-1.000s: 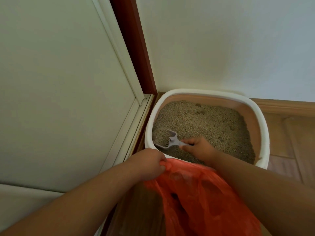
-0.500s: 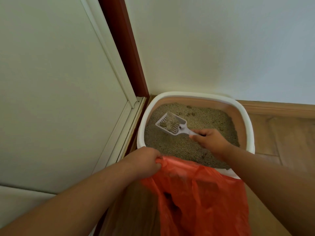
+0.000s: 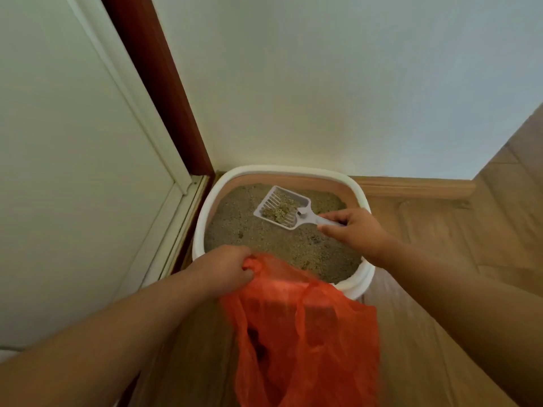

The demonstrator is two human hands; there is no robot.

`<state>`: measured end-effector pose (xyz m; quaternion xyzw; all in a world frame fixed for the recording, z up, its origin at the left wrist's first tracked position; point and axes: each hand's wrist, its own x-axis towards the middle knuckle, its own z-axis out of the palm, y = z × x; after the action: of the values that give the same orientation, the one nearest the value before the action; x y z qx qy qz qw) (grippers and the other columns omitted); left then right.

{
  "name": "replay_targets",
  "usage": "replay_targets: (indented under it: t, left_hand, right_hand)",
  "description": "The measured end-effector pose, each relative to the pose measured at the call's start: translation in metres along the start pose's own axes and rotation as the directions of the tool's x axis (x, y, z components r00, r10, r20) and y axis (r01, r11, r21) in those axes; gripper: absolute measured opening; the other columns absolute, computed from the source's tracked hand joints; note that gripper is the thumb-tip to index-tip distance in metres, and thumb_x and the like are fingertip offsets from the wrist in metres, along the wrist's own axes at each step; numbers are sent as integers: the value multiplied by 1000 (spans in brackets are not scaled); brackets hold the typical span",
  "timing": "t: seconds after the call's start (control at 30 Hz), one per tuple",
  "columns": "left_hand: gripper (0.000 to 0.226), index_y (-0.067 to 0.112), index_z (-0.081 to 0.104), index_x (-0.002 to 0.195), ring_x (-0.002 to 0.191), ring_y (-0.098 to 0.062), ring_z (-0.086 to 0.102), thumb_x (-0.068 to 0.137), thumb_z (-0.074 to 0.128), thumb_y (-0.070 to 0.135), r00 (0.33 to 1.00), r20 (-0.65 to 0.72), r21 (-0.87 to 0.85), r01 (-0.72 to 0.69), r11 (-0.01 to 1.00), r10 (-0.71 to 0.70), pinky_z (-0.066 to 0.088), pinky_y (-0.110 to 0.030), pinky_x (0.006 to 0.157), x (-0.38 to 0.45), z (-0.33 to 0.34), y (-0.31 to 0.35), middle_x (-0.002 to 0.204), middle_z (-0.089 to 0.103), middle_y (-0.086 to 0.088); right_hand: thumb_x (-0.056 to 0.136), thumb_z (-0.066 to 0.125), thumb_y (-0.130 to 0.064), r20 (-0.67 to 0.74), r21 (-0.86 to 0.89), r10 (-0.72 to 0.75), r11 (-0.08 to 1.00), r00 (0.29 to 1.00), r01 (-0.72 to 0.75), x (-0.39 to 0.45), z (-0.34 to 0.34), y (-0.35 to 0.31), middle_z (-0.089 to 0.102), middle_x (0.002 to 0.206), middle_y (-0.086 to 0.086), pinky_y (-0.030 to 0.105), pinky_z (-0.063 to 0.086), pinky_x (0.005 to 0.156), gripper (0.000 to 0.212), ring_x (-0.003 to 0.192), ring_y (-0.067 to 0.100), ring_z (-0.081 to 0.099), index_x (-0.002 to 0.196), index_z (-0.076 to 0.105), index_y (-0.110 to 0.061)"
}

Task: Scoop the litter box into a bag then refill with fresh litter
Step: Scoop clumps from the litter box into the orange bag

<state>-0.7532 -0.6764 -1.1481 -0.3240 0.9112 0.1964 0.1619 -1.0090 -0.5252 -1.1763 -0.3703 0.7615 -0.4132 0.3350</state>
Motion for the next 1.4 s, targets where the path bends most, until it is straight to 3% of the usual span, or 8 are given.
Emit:
replay_targets:
  t: [0.13,0.23,0.3,0.37,0.5,0.73,0.87,1.4]
  left_hand:
    - [4,33,57,96,88,-13,62,97,61,32,1000,-23,-35,-21,999,20,49,-30,72,4,-1,5,93,62,6]
    - [36,27,61,132,97,-13,64,96,62,32,999,-7,-55,-38,998,37,54,-30,81,3,-2,6,107,66,6]
    - [47,30,56,141,103,-13,64,95,62,32,999,-9,-59,-51,997,51,56,-33,88,0,-3,6,118,67,5]
    - [48,30,55,143,101,-11,63,95,63,32,999,-19,-74,-52,996,51,55,-30,85,-1,-3,3,118,67,6]
    - [50,31,54,144,103,-11,62,95,64,32,998,-35,-85,-59,995,56,50,-26,83,-3,-5,-1,121,66,5]
    - [52,31,53,145,103,-12,63,94,63,33,998,-37,-76,-52,996,49,54,-27,84,-3,-4,-7,119,67,5]
    - [51,29,53,144,97,-12,62,94,63,33,998,-44,-66,-54,996,51,52,-25,78,-3,-3,-7,112,65,7]
    - [50,32,54,143,96,-11,62,94,63,29,999,-22,-73,-33,997,31,52,-25,76,-3,-3,-12,111,63,9]
  right_hand:
    - [88,78,-32,-13,22,-3,1000,1000,4,-9,-12,-1,76,86,-1,30,53,69,23,72,11,62,110,79,-29]
    - [87,79,-30,2,47,4,999,1000,-4,-14,-12,3,77,86,-4,34,57,73,23,77,17,65,109,79,-27]
    - [86,80,-29,3,82,14,997,1000,-14,-15,-11,5,72,77,-5,34,52,66,22,68,18,58,109,80,-27]
    - [86,81,-29,-7,101,34,994,999,-33,-15,-13,7,69,73,0,33,47,64,21,66,17,53,106,80,-28]
    - [83,83,-32,-6,116,45,992,999,-44,-13,-16,8,76,94,15,39,53,71,22,75,20,61,104,81,-28]
    - [84,83,-25,40,130,48,990,998,-53,-15,-13,-2,68,70,-7,29,44,62,22,65,12,51,106,80,-24]
    - [76,88,-25,79,126,56,990,995,-66,-16,-13,-7,76,87,3,29,47,66,32,71,13,59,107,79,-25]
    - [79,86,-25,49,104,31,994,998,-36,-20,-16,-11,77,89,7,31,48,65,25,72,16,58,103,81,-28]
